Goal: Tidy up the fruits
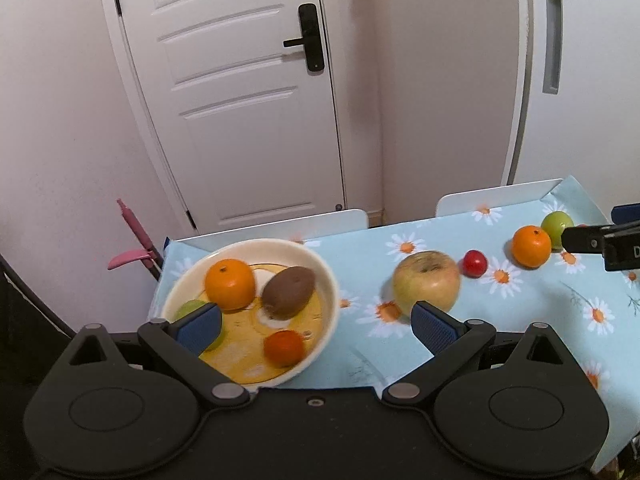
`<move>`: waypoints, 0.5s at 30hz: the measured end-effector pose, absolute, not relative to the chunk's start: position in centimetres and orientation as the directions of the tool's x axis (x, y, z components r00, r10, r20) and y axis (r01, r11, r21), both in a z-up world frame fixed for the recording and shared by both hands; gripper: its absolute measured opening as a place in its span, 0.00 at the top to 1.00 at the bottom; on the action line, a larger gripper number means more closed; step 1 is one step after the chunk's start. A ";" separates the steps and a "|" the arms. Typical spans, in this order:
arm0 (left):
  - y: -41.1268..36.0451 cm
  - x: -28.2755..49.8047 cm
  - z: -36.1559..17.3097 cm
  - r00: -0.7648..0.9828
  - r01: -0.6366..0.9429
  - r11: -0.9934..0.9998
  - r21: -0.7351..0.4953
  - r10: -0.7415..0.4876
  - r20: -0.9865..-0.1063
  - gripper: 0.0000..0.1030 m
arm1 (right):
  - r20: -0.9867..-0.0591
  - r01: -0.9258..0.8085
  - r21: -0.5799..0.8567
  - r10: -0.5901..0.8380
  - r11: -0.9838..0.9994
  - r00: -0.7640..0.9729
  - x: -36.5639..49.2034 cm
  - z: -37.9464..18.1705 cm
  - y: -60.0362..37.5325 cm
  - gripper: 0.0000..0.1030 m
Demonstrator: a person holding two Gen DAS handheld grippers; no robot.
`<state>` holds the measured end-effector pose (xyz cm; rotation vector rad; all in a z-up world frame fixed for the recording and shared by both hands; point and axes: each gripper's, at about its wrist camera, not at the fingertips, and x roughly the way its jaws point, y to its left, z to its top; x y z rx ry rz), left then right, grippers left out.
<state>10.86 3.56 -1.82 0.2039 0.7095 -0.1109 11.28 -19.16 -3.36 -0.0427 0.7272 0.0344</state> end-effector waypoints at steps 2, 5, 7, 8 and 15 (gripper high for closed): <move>2.2 11.2 -2.1 0.752 0.166 0.975 0.146 -0.030 -0.658 0.00 | -0.671 -0.067 -0.031 0.029 0.997 0.741 11.7 -3.7 -20.6 0.00; -0.1 11.9 -2.7 0.749 0.163 0.975 0.150 -0.024 -0.662 0.00 | -0.688 -0.098 -0.020 0.057 0.995 0.723 12.5 -4.5 -22.3 0.00; -1.3 12.3 -3.0 0.746 0.166 0.975 0.146 -0.027 -0.665 0.00 | -0.702 -0.118 -0.003 0.082 0.993 0.708 13.2 -5.3 -23.2 0.00; -1.9 12.6 -3.3 0.746 0.166 0.976 0.143 -0.029 -0.666 0.00 | -0.707 -0.128 0.006 0.095 0.992 0.701 13.6 -5.7 -23.7 0.00; -5.0 14.9 -5.7 0.740 0.146 0.976 0.164 0.002 -0.673 0.01 | -0.727 -0.166 0.030 0.135 0.986 0.673 15.8 -8.8 -25.4 0.00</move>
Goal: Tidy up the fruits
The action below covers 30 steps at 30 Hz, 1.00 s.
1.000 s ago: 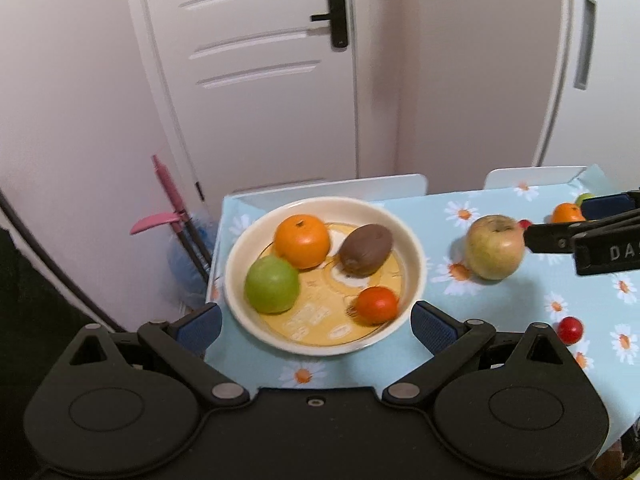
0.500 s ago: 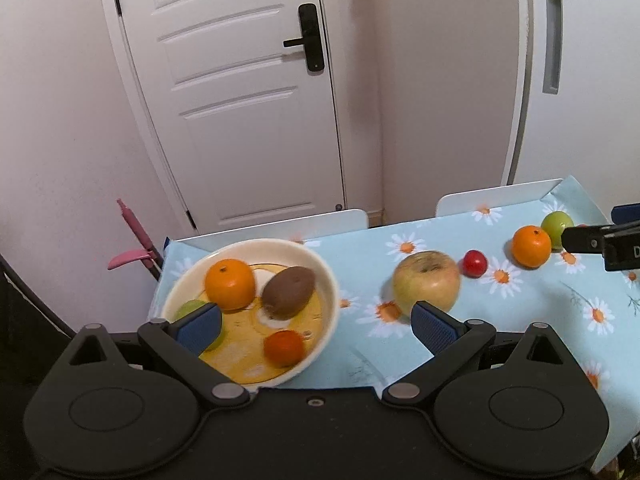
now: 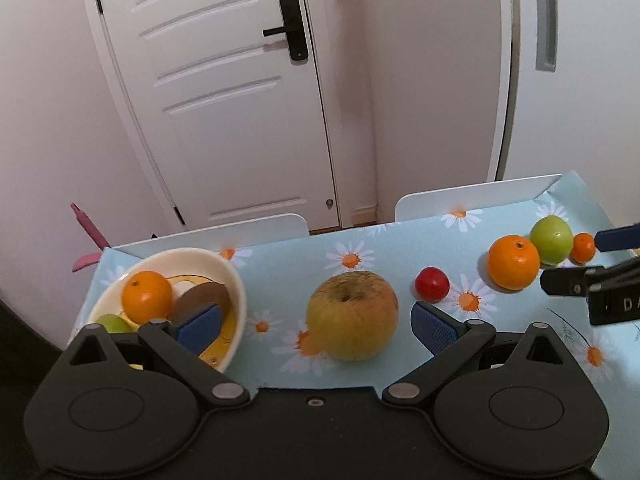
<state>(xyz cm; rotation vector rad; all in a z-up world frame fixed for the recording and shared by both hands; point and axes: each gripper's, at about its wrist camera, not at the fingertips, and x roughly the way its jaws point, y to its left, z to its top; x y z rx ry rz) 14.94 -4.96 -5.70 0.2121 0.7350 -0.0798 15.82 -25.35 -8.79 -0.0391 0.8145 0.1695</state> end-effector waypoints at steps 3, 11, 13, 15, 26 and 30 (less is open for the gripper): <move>-5.6 16.0 -6.9 0.730 0.133 0.978 0.163 0.015 -0.683 0.01 | -0.735 -0.163 0.051 0.147 0.985 0.662 16.6 -10.2 -25.6 0.00; -6.7 18.2 -9.6 0.708 0.116 0.979 0.165 0.035 -0.706 0.03 | -0.741 -0.132 0.090 0.155 0.987 0.654 18.0 -13.0 -25.6 0.02; -7.0 18.6 -10.3 0.701 0.117 0.980 0.163 0.035 -0.712 0.05 | -0.738 -0.126 0.089 0.150 0.988 0.658 18.3 -13.3 -25.5 0.02; -7.3 18.9 -10.8 0.695 0.118 0.979 0.163 0.036 -0.718 0.07 | -0.735 -0.120 0.088 0.146 0.989 0.662 18.6 -13.5 -25.4 0.03; -7.8 19.8 -12.0 0.682 0.097 0.982 0.164 0.054 -0.729 0.24 | -0.729 -0.082 0.081 0.115 0.993 0.674 19.7 -14.6 -25.2 0.15; -7.6 19.6 -11.9 0.681 0.095 0.983 0.156 0.050 -0.731 0.24 | -0.732 -0.066 0.089 0.110 0.994 0.673 19.9 -14.7 -25.2 0.18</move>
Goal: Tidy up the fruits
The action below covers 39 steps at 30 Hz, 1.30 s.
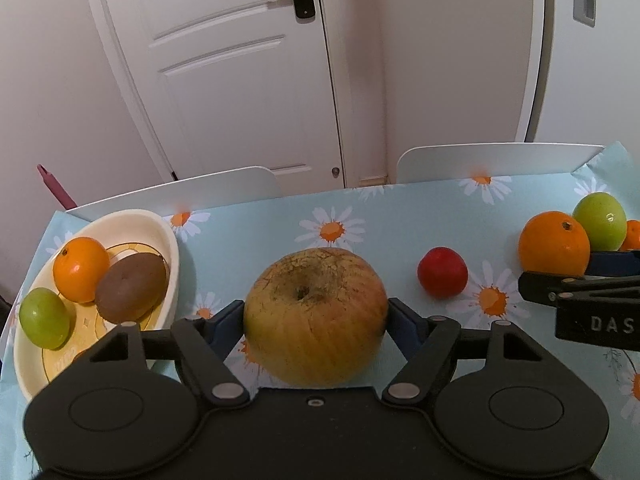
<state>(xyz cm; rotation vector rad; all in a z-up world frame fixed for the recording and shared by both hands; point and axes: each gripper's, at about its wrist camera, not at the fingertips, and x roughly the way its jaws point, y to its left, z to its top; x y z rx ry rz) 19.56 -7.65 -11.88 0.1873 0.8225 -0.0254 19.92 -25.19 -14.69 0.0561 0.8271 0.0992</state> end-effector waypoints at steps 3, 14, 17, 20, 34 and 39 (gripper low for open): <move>-7.5 19.4 -11.9 0.679 0.096 0.983 0.154 0.048 -0.732 0.24 | -0.728 -0.059 0.085 0.103 0.995 0.678 20.0 -14.7 -25.1 0.19; -7.3 18.4 -12.0 0.681 0.088 0.983 0.162 0.059 -0.730 0.24 | -0.714 -0.031 0.061 0.065 0.998 0.697 20.6 -14.9 -24.5 0.27; -7.2 18.1 -12.0 0.681 0.085 0.983 0.162 0.062 -0.730 0.24 | -0.710 -0.032 0.041 0.052 0.999 0.702 20.6 -14.9 -24.4 0.29; -6.9 17.6 -11.9 0.681 0.077 0.984 0.158 0.064 -0.729 0.24 | -0.708 -0.040 0.038 0.056 0.998 0.704 20.5 -14.8 -24.4 0.29; -5.5 14.6 -9.0 0.718 0.019 0.990 0.142 0.085 -0.691 0.24 | -0.655 -0.150 0.025 0.129 0.988 0.744 18.2 -11.1 -22.3 0.30; -4.3 13.2 -7.1 0.734 -0.011 0.991 0.136 0.100 -0.672 0.24 | -0.637 -0.209 0.025 0.176 0.978 0.750 17.1 -9.1 -20.8 0.30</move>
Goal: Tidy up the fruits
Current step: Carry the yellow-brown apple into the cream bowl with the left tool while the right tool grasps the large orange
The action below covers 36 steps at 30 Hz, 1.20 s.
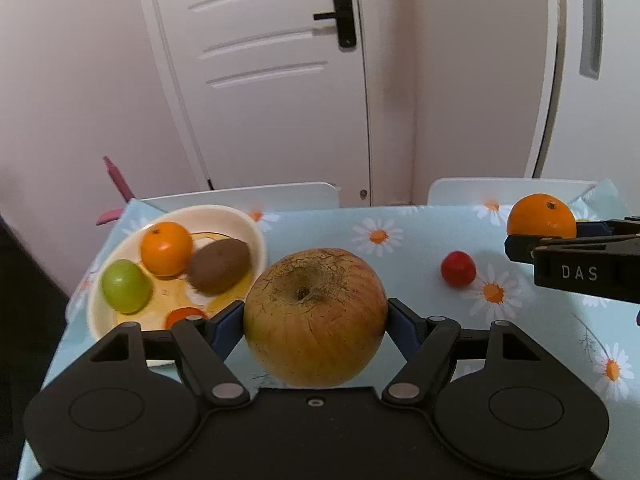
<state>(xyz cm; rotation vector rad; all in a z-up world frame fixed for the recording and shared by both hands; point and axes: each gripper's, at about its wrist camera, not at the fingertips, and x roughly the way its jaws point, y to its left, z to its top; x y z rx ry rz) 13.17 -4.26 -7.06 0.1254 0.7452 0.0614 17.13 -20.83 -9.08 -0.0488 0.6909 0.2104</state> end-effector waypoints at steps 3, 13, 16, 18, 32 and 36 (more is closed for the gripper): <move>-3.4 12.2 -5.7 0.747 -0.032 0.989 0.146 0.120 -0.654 0.24 | -0.625 -0.247 0.027 0.209 0.969 0.752 16.5 -7.8 -19.9 0.30; 1.9 10.2 -2.1 0.777 -0.076 0.984 0.161 0.160 -0.609 0.24 | -0.609 -0.307 0.048 0.271 0.951 0.745 14.8 -4.2 -14.1 0.30; 3.9 9.8 -1.6 0.780 -0.071 0.983 0.168 0.160 -0.605 0.24 | -0.611 -0.307 0.053 0.274 0.950 0.743 14.5 -3.7 -11.9 0.30; 5.1 9.7 -1.6 0.778 -0.064 0.983 0.174 0.158 -0.608 0.24 | -0.613 -0.304 0.056 0.273 0.951 0.741 14.4 -3.6 -10.5 0.30; 11.8 12.7 -5.4 0.754 0.062 0.976 0.207 0.090 -0.651 0.24 | -0.653 -0.247 0.054 0.222 0.967 0.724 15.6 -6.2 -2.1 0.30; 12.3 13.4 -6.8 0.751 0.127 0.965 0.229 0.058 -0.658 0.24 | -0.667 -0.230 0.053 0.205 0.972 0.716 16.2 -7.4 -0.9 0.30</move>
